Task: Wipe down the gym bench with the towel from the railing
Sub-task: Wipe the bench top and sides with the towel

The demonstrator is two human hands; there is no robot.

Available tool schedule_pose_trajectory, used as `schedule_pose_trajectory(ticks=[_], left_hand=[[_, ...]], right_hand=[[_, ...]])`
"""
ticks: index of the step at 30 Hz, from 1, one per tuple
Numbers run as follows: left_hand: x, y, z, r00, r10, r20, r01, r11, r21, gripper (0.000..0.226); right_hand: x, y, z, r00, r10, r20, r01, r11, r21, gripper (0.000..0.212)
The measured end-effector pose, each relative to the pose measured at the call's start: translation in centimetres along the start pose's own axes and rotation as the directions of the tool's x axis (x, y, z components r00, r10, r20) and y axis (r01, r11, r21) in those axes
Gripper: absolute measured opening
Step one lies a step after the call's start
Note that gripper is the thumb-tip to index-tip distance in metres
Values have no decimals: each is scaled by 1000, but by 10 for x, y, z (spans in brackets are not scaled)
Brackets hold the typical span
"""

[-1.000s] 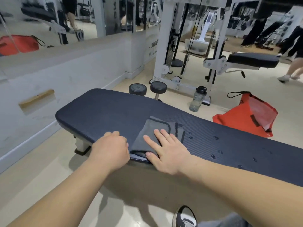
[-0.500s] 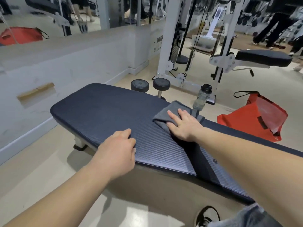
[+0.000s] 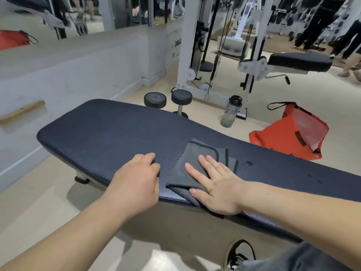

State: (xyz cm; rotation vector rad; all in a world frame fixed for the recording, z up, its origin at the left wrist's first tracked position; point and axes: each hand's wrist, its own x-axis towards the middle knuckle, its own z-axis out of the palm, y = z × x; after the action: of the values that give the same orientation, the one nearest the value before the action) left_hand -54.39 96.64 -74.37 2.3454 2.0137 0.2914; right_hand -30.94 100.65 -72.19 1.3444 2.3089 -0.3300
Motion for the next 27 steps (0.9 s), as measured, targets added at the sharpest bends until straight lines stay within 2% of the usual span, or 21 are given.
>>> schedule_pose_trajectory(ticks=[3,7,10,14,19,23,27], left_hand=[[-1,2,2,1000,7,15,-7,1000,-7,16],[-5,-1,3,999,28,19,-28,1000,-10,16],[-9,-3,3,1000,24,8,-24,999,-35,18],[-9,-6,2,1000,12,0,-12,999,-35,25],[-4,-1,0,1000,11,11,-11,1000,-12,23],[0,1,-1,998,0,56,0,1000,-7,21],[0,0,-1,998,3,59,-2,1000,-9,22]], right_hand=[[28,19,-14,999,38,-11,-38,999,7,68],[80,42,-31,961,251,-116,-236,963,129,69],[94,38,-31,936,327,-131,-307,939,152,69],[59,17,-14,957,249,-148,-235,966,103,69],[-1,-7,3,996,89,-23,-89,996,-6,68],[9,3,-8,996,70,58,-69,997,-19,69],[54,21,-27,990,133,-50,-132,991,25,69]])
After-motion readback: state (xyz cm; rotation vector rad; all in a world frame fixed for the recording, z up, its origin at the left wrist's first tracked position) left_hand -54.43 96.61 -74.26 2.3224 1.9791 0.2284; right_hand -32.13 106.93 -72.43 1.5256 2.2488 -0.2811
